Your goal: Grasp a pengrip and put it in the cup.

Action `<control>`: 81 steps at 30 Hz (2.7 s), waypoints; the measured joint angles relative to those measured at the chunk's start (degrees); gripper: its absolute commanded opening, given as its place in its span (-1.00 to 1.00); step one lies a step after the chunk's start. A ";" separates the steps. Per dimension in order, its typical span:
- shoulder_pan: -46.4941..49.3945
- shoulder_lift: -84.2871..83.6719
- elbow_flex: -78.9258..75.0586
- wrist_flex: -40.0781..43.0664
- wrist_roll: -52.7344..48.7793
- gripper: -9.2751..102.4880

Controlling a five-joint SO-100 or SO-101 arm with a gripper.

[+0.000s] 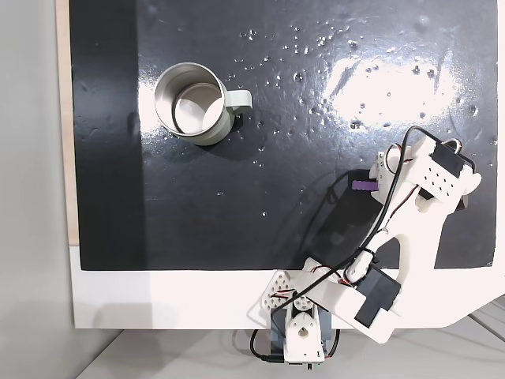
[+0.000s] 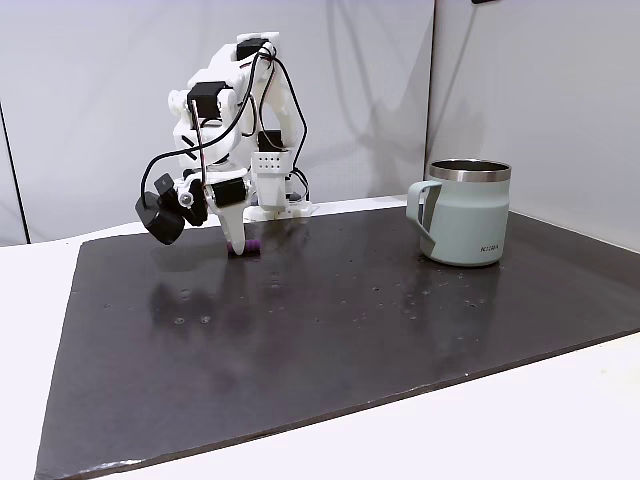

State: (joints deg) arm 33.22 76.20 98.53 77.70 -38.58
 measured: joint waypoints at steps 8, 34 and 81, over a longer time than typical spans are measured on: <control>-0.26 -0.09 0.00 2.46 0.09 -0.83; -38.06 22.32 -24.52 16.35 34.19 -0.83; -59.68 1.14 -52.56 9.84 42.89 -0.44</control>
State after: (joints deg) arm -26.46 77.34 45.97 87.54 4.31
